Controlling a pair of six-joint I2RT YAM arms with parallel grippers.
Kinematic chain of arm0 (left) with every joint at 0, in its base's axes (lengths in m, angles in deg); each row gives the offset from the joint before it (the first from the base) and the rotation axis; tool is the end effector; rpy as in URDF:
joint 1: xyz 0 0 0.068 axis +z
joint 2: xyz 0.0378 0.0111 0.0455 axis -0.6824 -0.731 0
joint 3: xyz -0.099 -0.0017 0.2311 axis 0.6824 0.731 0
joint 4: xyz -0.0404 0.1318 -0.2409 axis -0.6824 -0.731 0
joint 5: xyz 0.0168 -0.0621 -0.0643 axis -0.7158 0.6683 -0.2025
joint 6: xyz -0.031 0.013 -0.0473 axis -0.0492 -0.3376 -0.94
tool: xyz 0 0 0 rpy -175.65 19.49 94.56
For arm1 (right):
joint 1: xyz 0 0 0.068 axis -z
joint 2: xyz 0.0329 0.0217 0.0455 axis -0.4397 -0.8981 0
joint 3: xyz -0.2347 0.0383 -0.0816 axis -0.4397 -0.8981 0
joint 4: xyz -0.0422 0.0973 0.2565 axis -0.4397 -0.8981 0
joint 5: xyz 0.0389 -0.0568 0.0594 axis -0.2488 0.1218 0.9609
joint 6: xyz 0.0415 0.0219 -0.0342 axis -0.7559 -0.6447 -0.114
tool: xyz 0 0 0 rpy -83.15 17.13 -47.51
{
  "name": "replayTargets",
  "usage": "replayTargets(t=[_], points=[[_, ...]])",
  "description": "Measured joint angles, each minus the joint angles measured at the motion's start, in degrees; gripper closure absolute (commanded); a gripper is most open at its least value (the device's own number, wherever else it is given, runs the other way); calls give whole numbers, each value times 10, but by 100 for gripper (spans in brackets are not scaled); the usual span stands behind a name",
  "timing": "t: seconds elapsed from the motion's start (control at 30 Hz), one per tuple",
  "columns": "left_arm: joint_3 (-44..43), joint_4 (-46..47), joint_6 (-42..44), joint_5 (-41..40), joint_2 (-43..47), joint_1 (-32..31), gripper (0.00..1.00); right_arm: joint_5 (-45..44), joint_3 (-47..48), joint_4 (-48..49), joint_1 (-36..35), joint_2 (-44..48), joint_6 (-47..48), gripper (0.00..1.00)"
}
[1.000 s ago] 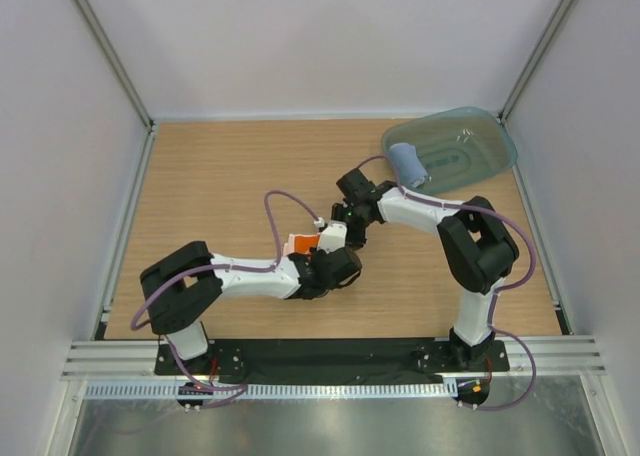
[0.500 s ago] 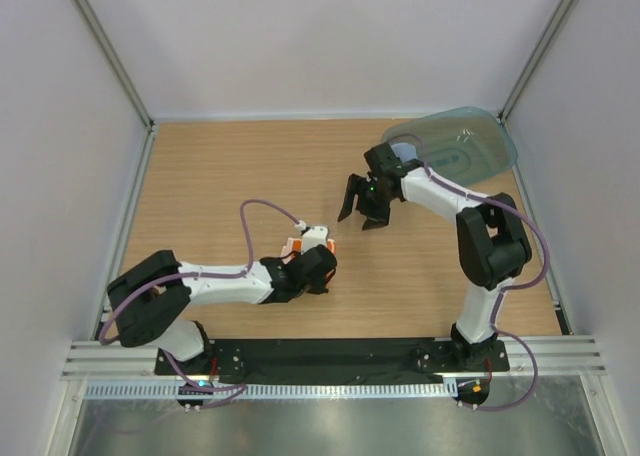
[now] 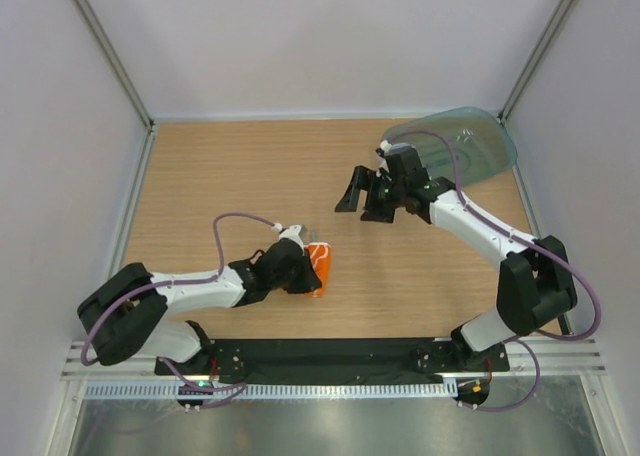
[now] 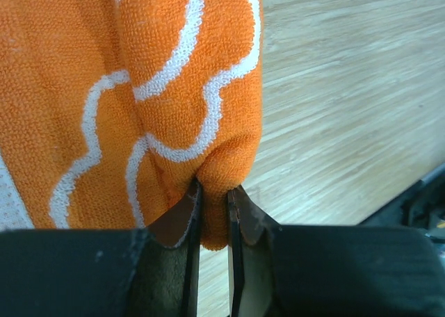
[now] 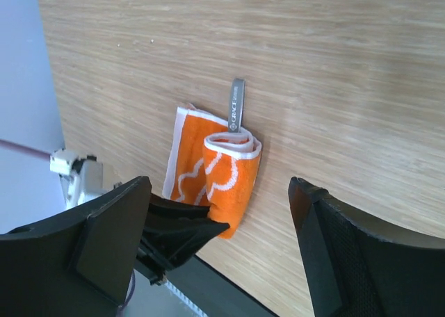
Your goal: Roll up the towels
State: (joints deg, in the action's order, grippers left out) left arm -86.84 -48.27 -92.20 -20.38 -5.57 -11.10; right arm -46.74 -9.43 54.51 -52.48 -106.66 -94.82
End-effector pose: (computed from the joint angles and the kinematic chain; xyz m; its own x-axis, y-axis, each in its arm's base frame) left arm 0.1623 -0.2194 0.1137 -0.8666 -0.1192 -0.4846 0.1706 0.8418 -0.5121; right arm 0.3096 0.1688 0.2338 -0.8856 0.1928 -0.4226 -0.1175 0.7872 0.6054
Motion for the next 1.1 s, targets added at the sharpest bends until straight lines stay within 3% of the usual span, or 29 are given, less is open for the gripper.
replayTargets(t=[0.27, 0.63, 1.0, 1.1], points=[[76, 97, -37, 123, 32, 82, 100, 45, -136, 106, 0, 22, -39, 12], [128, 186, -90, 216, 31, 148, 100, 85, -248, 246, -6, 30, -105, 17], [144, 256, -123, 278, -8, 182, 100, 92, -282, 396, -99, -67, -145, 31], [144, 258, -123, 282, -9, 183, 100, 100, -283, 435, -114, -105, -162, 40]])
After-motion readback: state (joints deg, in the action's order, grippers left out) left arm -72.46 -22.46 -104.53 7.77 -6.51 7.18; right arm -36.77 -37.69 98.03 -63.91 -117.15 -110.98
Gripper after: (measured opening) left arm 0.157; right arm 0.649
